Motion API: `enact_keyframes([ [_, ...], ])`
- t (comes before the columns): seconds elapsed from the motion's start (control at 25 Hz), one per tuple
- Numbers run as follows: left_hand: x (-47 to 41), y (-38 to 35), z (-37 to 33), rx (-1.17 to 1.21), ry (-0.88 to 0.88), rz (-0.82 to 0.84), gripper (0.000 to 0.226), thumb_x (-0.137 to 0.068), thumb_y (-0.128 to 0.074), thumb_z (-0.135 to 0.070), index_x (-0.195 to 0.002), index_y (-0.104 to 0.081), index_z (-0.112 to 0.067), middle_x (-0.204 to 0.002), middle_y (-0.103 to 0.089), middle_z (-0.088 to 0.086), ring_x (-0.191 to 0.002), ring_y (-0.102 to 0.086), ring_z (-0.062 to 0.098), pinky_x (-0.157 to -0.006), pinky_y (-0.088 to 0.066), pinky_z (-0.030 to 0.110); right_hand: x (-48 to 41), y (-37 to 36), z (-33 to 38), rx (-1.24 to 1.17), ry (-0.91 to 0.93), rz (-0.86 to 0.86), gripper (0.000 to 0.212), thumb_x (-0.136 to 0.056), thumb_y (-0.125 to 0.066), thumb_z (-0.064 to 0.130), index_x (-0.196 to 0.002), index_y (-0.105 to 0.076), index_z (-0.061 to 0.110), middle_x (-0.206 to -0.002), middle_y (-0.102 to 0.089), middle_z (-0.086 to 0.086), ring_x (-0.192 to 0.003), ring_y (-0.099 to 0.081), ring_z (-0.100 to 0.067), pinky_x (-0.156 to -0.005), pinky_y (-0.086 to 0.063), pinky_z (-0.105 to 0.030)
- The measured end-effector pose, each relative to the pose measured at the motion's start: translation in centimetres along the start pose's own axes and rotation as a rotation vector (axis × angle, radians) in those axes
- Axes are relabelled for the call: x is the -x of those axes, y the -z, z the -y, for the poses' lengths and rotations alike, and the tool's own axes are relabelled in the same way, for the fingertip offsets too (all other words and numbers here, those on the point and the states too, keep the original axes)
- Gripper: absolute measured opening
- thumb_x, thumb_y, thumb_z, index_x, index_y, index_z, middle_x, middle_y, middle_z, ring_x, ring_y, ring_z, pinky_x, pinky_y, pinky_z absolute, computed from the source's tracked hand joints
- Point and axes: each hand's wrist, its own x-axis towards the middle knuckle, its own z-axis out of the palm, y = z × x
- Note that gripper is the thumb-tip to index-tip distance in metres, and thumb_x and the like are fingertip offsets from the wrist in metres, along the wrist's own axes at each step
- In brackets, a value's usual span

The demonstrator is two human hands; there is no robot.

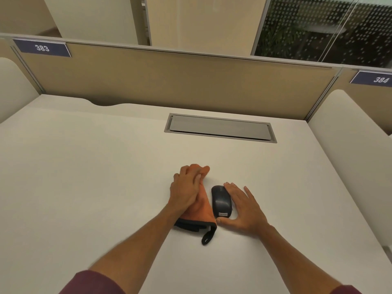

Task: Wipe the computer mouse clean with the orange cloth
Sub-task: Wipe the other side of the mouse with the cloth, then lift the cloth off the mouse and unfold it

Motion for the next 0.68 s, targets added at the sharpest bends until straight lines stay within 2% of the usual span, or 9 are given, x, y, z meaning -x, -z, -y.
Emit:
enact_keyframes([
  [0.12,0.3,2.1,1.5,0.401,0.004,-0.108,0.037,-0.106,-0.043,-0.028,-0.141,-0.051,-0.021,-0.144,-0.047,0.005,-0.129,-0.048,0.023,-0.109,-0.038,0.032,0.0,0.1,0.0,0.001,0.005,0.017,0.111,-0.07,-0.047,0.09,-0.155,-0.004,0.033,-0.162,-0.015,0.014,-0.148,-0.004,0.001,-0.124,0.002,-0.038],
  [0.24,0.8,4.5,2.5,0.61,-0.069,-0.165,0.037,-0.105,-0.046,-0.024,-0.141,-0.049,-0.022,-0.142,-0.051,-0.002,-0.129,-0.048,0.013,-0.109,-0.038,0.027,-0.1,0.2,-0.1,-0.018,0.006,0.037,0.115,-0.069,-0.049,0.09,-0.155,0.0,0.031,-0.163,-0.008,0.014,-0.149,-0.006,-0.002,-0.123,0.004,-0.036],
  [0.32,1.0,6.0,2.9,0.752,-0.035,-0.152,0.039,-0.103,-0.048,-0.028,-0.142,-0.043,-0.028,-0.14,-0.05,-0.006,-0.124,-0.051,0.008,-0.1,-0.046,0.023,-0.1,0.4,-0.2,-0.066,0.0,0.037,0.12,-0.068,-0.051,0.089,-0.156,0.002,0.027,-0.162,0.002,0.016,-0.149,-0.004,-0.002,-0.122,0.003,-0.032],
  [0.44,0.8,8.4,3.5,0.968,0.106,-0.149,0.04,-0.102,-0.049,-0.032,-0.14,-0.038,-0.035,-0.132,-0.051,-0.003,-0.109,-0.057,0.003,-0.074,-0.053,0.012,0.0,0.8,-0.1,-0.281,-0.095,-0.08,0.113,-0.074,-0.053,0.079,-0.156,-0.001,0.023,-0.163,0.004,0.014,-0.148,-0.003,-0.001,-0.12,-0.008,-0.028],
  [0.56,0.4,10.5,4.3,1.179,0.21,-0.126,0.034,-0.104,-0.047,-0.032,-0.137,-0.041,-0.029,-0.125,-0.058,0.003,-0.1,-0.065,0.016,-0.068,-0.057,0.023,-0.6,1.5,1.4,-0.59,-0.349,-0.334,0.095,-0.081,-0.04,0.074,-0.156,-0.01,0.024,-0.162,-0.017,0.004,-0.147,-0.018,-0.013,-0.12,-0.018,-0.037],
  [0.64,0.2,11.8,4.4,1.279,0.238,-0.104,0.033,-0.105,-0.043,-0.032,-0.136,-0.041,-0.024,-0.119,-0.06,0.007,-0.093,-0.067,0.022,-0.065,-0.058,0.03,-2.2,2.6,3.0,-0.707,-0.482,-0.455,0.081,-0.089,-0.035,0.072,-0.152,-0.025,0.022,-0.151,-0.038,-0.002,-0.141,-0.032,-0.021,-0.112,-0.027,-0.034],
  [0.68,0.1,12.5,4.5,1.322,0.245,-0.09,0.034,-0.105,-0.042,-0.031,-0.137,-0.04,-0.02,-0.118,-0.06,0.009,-0.09,-0.066,0.024,-0.064,-0.058,0.032,-3.3,3.3,4.0,-0.741,-0.494,-0.489,0.068,-0.095,-0.039,0.062,-0.148,-0.034,0.02,-0.142,-0.047,-0.002,-0.136,-0.04,-0.024,-0.105,-0.032,-0.03],
])
